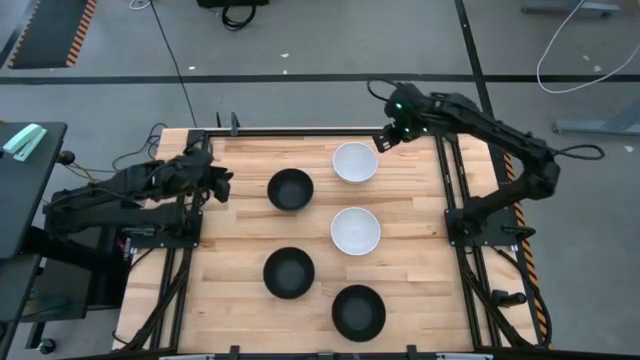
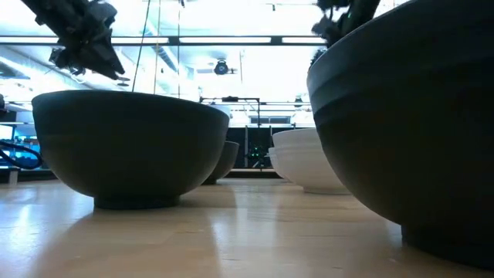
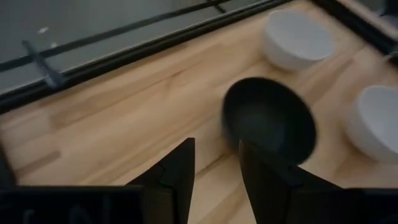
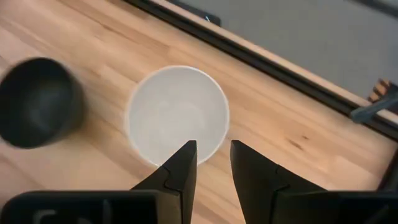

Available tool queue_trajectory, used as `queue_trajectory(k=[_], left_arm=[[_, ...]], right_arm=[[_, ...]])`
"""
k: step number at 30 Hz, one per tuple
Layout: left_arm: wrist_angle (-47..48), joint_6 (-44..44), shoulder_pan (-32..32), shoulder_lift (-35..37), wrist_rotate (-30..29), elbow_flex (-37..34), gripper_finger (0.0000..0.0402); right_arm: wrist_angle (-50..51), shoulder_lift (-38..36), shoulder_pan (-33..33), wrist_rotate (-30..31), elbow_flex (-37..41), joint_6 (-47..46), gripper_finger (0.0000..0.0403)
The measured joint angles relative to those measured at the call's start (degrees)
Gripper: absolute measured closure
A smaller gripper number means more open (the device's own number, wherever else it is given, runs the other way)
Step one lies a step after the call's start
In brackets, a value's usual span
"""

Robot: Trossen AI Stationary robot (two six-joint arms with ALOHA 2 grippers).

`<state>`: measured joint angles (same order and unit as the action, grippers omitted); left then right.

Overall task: Nest bowls inside each other
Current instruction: Stack the top white bowl on the white bowl

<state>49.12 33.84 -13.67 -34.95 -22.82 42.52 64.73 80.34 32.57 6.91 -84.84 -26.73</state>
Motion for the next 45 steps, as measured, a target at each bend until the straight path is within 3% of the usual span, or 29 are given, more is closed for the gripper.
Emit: queue_trajectory(k=[6, 12, 18, 30, 45], left_arm=[[0.81, -2.72, -5.48, -3.29, 6.95, 0.0, 0.0269], [0.81, -4.16, -8.44, -7.11, 7.86, 0.0, 0.0278], [0.68, -6.15, -10.66, -11.29, 10.61, 0.0, 0.0278], [0.42, -7.48, -10.97, -17.2, 10.72, -0.04, 0.0285], [-0.12, -7.47, -10.97, -17.56, 10.72, -0.04, 0.0283]], right_arm=[[-0.07, 6.25, 4.1, -2.54, 0.0, 2.01, 0.0297], [-0.15, 10.08, 4.54, -8.66, 0.0, 2.5, 0.0297], [-0.14, 12.89, 4.4, -9.15, 0.0, 2.31, 0.0297], [-0.13, 21.97, 5.63, -9.35, 0.0, 2.34, 0.0297], [-3.33, 27.94, 8.83, -12.24, 0.02, 2.97, 0.0297]])
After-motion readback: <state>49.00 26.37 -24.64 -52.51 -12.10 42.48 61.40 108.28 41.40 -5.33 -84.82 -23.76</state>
